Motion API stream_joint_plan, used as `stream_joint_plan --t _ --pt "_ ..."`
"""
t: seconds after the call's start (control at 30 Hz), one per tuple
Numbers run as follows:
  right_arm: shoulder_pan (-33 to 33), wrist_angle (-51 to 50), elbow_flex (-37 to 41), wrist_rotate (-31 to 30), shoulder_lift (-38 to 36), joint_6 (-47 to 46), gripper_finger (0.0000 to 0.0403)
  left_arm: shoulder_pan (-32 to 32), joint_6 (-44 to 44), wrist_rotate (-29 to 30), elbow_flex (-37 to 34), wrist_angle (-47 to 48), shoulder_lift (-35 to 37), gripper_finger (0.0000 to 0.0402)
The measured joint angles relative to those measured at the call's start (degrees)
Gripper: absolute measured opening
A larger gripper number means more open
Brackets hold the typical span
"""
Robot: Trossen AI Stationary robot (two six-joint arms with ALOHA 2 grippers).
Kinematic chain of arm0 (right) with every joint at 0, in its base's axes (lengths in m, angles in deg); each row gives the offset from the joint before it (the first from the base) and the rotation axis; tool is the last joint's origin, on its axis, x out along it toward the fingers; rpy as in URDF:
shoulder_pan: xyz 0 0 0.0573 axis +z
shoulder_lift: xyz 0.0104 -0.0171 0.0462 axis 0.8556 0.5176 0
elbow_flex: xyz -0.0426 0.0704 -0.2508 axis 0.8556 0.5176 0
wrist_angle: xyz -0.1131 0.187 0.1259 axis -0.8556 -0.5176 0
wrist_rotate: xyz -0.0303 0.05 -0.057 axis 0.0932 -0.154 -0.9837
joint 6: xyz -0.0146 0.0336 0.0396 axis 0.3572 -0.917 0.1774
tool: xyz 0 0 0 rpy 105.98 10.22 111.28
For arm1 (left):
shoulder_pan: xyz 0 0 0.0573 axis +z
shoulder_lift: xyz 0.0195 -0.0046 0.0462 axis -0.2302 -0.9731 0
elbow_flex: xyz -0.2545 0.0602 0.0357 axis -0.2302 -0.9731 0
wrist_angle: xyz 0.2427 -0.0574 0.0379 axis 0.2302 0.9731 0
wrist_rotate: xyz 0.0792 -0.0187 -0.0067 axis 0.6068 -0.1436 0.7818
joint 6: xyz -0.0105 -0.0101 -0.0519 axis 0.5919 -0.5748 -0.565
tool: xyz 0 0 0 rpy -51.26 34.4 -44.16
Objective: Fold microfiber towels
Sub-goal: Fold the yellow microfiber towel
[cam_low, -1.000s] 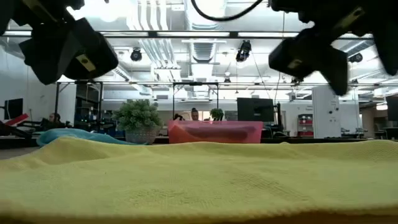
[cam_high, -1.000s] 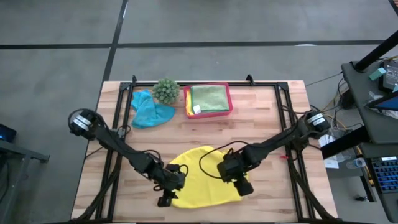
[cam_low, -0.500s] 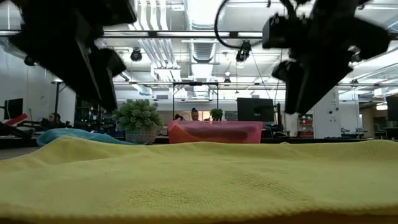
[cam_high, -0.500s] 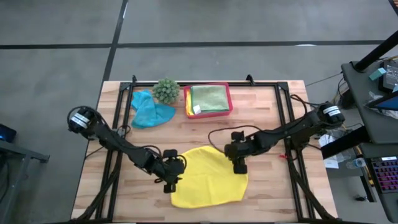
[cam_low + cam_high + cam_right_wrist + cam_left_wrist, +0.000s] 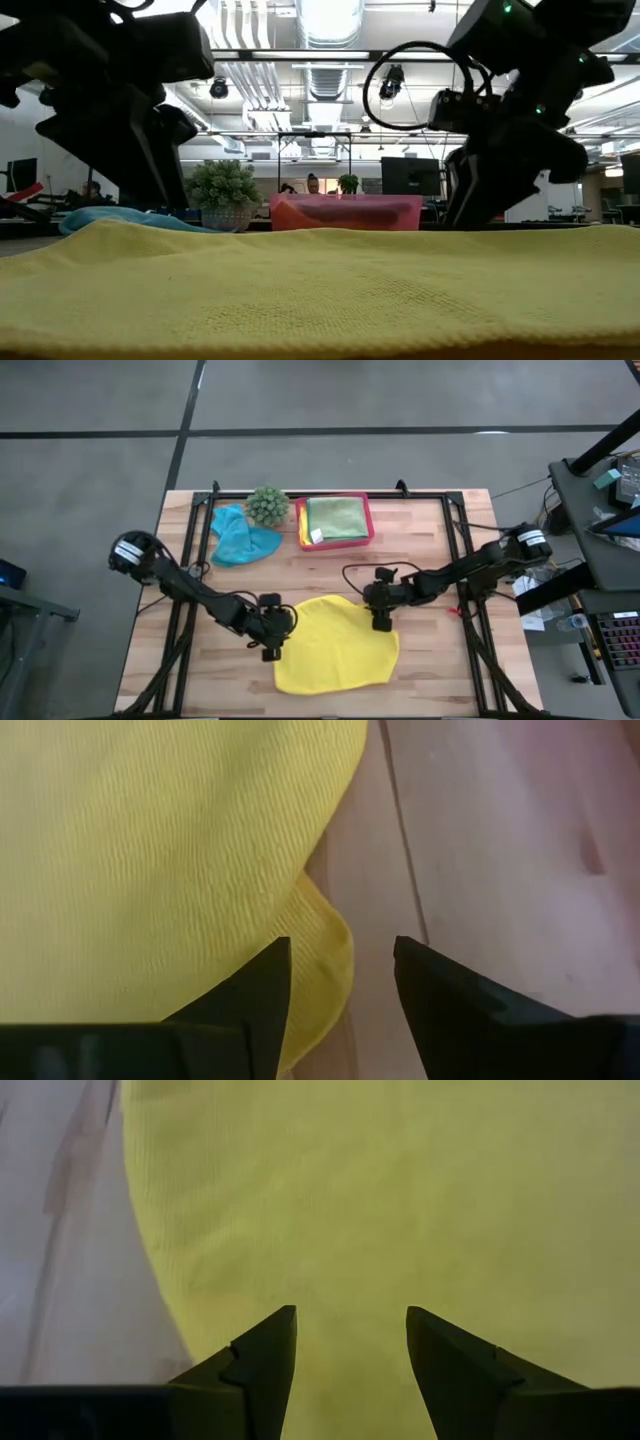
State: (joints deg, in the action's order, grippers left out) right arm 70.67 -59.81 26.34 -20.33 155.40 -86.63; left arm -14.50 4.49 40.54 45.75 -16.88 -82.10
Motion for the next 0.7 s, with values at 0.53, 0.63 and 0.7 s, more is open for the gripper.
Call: stream_joint_plan --t 0.53,0.63,0.7 --pt "0.3 0.12 -0.22 -2.94 -0.82 6.09 0.001 0.99 -0.14 -0.03 -0.13 9.53 6.26 0.0175" --pt "1.81 -0.69 -0.63 -3.6 -3.74 7.02 0.0009 1.34 -0.98 0.56 -0.15 9.39 6.64 0.0175" --pt "3.48 -0.94 -0.67 -3.65 -6.02 7.6 0.0009 1.49 -2.03 1.53 -0.49 9.09 6.64 0.0175"
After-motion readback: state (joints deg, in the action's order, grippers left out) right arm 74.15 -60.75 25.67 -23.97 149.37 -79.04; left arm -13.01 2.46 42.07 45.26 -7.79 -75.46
